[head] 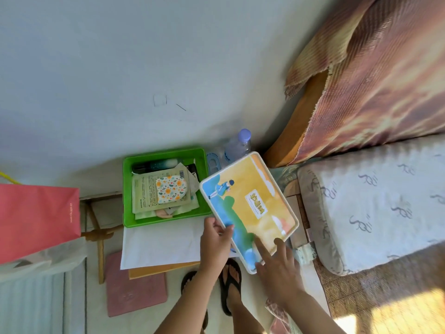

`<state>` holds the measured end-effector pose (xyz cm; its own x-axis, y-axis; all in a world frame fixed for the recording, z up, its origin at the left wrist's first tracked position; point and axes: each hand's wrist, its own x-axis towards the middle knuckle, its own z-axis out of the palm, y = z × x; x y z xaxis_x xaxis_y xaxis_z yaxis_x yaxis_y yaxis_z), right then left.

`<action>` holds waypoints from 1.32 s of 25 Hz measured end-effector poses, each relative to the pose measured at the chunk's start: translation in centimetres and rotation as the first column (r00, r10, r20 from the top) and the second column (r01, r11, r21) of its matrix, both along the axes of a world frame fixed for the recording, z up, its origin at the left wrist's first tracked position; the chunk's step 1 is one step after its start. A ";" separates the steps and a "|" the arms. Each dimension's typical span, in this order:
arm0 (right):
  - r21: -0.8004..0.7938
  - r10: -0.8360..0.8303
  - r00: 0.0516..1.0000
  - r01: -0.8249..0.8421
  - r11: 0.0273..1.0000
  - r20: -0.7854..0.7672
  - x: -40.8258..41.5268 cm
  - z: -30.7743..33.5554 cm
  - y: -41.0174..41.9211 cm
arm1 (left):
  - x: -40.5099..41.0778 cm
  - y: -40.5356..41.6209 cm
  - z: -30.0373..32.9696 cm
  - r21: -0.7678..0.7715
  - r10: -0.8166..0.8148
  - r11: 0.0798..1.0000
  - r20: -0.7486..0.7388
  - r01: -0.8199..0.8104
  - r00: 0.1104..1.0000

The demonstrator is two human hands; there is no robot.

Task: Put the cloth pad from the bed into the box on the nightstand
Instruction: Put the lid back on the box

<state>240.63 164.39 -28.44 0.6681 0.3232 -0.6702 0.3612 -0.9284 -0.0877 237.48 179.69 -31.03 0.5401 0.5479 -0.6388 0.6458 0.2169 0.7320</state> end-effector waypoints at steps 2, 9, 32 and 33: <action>0.064 -0.108 0.993 0.105 0.992 0.038 0.1 0.9 1.4 | -1.8 1.7 1.4 0.087 0.122 0.989 0.005 -0.122 0.993; 0.257 -0.490 0.526 0.819 0.513 -0.696 0.0 0.9 9.2 | -7.3 7.1 1.8 -0.069 0.576 0.817 0.069 -0.572 0.814; 0.444 -0.572 0.783 0.615 0.652 -0.243 5.3 -7.6 19.3 | -7.5 21.7 -4.9 0.479 -0.018 0.820 -0.524 0.312 0.852; 0.425 -0.576 0.789 0.606 0.672 -0.214 5.4 -7.6 19.4 | -7.5 21.9 -5.1 0.481 -0.014 0.821 -0.520 0.307 0.854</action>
